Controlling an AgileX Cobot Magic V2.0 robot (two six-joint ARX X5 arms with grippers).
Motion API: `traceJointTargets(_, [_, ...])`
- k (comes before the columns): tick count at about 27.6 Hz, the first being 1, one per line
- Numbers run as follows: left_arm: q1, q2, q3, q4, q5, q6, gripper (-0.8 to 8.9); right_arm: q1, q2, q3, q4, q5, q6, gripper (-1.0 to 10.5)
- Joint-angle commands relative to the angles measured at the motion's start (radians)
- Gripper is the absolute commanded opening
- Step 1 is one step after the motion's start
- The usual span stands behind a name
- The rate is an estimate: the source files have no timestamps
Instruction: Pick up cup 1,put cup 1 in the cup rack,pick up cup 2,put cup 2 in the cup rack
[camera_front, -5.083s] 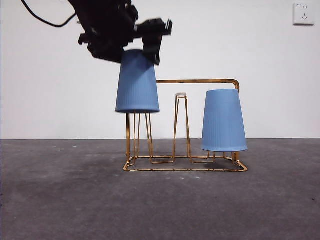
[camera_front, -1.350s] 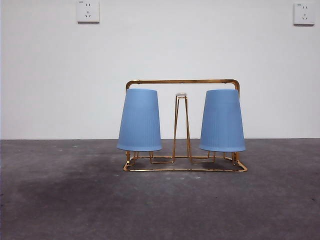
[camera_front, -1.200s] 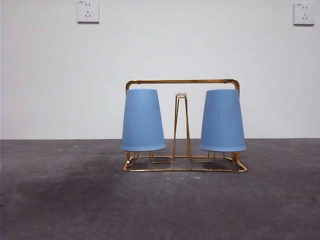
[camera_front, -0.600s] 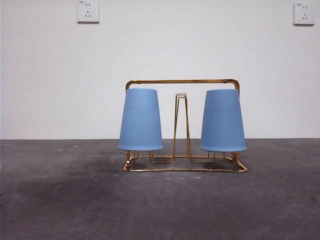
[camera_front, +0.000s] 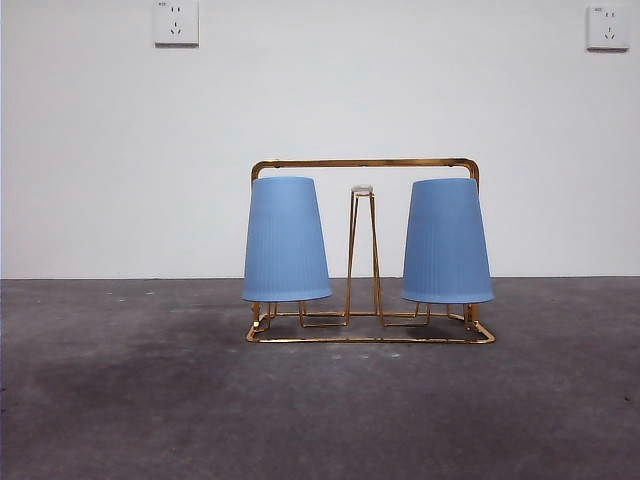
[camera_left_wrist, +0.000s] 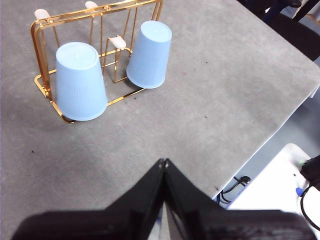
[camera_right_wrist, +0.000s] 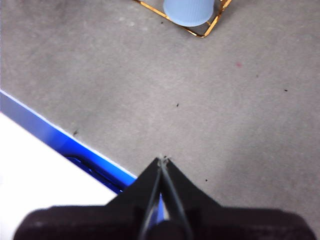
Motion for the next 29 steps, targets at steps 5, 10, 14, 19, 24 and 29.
traceJointTargets(5, [0.006, -0.005, -0.003, 0.180, -0.023, 0.230, -0.04, 0.000, 0.000, -0.008, -0.016, 0.006, 0.006, 0.0])
traceJointTargets(10, [0.259, -0.082, -0.031, 0.388, 0.145, 0.608, -0.04, 0.000, 0.000, -0.008, -0.016, 0.006, 0.006, 0.0])
traceJointTargets(14, [0.529, -0.186, -0.165, 0.514, 0.242, 0.630, -0.04, 0.000, 0.000, -0.008, -0.016, 0.006, 0.006, 0.0])
traceJointTargets(19, [0.678, -0.314, -0.366, 0.590, 0.228, 0.633, -0.04, 0.000, 0.000, -0.008, -0.016, 0.006, 0.006, 0.0])
traceJointTargets(24, [0.739, -0.438, -0.584, 0.666, 0.227, 0.633, -0.04, 0.000, 0.000, -0.008, -0.016, 0.006, 0.006, 0.0])
traceJointTargets(29, [0.764, -0.546, -0.782, 0.758, 0.227, 0.610, -0.04, 0.000, 0.000, -0.008, -0.016, 0.006, 0.006, 0.0])
